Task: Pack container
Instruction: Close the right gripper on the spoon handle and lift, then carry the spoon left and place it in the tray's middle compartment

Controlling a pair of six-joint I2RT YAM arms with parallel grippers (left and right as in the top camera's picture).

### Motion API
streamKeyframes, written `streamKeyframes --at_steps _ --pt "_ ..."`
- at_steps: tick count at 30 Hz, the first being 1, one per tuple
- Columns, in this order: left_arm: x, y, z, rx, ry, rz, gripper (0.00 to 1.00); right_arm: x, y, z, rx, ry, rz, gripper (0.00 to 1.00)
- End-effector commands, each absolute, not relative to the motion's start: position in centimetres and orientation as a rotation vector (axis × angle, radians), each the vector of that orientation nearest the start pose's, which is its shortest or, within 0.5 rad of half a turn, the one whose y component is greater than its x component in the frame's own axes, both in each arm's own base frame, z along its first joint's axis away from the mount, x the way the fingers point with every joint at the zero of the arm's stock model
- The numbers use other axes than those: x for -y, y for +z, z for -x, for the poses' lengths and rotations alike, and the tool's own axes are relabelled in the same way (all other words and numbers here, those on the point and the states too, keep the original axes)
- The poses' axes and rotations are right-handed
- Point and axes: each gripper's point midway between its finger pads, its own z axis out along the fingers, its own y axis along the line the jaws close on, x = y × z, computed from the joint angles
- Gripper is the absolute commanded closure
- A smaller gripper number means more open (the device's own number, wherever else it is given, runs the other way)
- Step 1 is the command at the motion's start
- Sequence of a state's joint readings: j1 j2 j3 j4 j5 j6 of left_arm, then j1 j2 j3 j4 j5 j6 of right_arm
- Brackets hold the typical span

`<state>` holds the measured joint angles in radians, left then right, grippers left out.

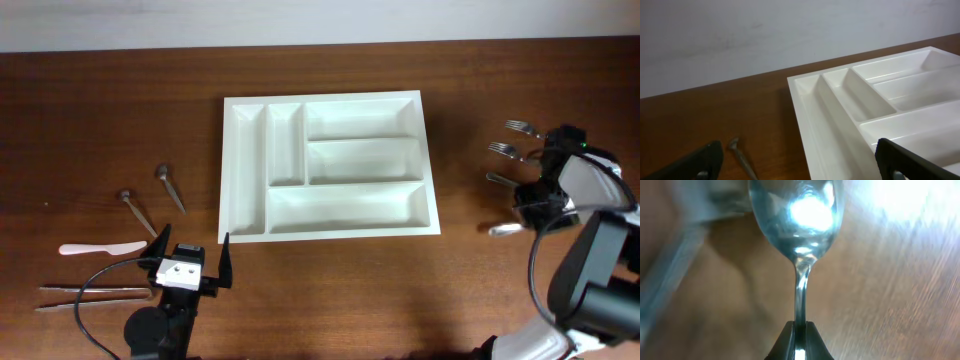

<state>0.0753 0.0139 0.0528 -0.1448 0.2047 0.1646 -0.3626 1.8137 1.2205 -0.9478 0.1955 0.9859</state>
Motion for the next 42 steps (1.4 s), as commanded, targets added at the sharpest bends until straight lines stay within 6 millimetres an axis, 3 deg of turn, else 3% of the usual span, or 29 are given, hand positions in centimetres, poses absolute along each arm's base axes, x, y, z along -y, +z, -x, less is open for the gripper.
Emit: streamKeyframes --at_steps 1,6,10,19,23,33,39,42 --pt "1.5 15.9 -24.2 -1.657 0.024 -0.229 0.01 13.9 9.2 -32.8 -2.429 -0.231 -1.559 0.96" --pt "1.5 15.9 -24.2 -1.657 0.024 -0.229 0.01 9.8 14.3 -35.7 -2.433 -0.111 -1.340 0.96" --pt "1.5 15.9 -24.2 -1.657 0.024 -0.229 0.01 4.8 17.4 -37.9 -2.402 0.105 -1.274 0.96" --pt "1.5 15.9 -24.2 -1.657 0.024 -0.229 0.01 -5.0 19.1 -40.5 -2.338 0.360 -1.238 0.96" --pt "1.5 15.9 -24.2 -1.657 0.024 -0.229 0.01 -8.4 19.7 -41.7 -2.276 0.474 -1.258 0.96" --pt "1.5 15.9 -24.2 -1.657 0.024 -0.229 0.01 -11.2 16.1 -42.2 -2.351 0.470 -1.298 0.96" --pt "1.5 15.9 -24.2 -1.657 0.024 -0.229 0.01 -11.6 15.8 -42.2 -2.371 0.479 -1.282 0.95" --pt "1.5 15.9 -24.2 -1.657 0.024 -0.229 0.01 -11.9 15.7 -41.9 -2.401 0.488 -1.266 0.88"
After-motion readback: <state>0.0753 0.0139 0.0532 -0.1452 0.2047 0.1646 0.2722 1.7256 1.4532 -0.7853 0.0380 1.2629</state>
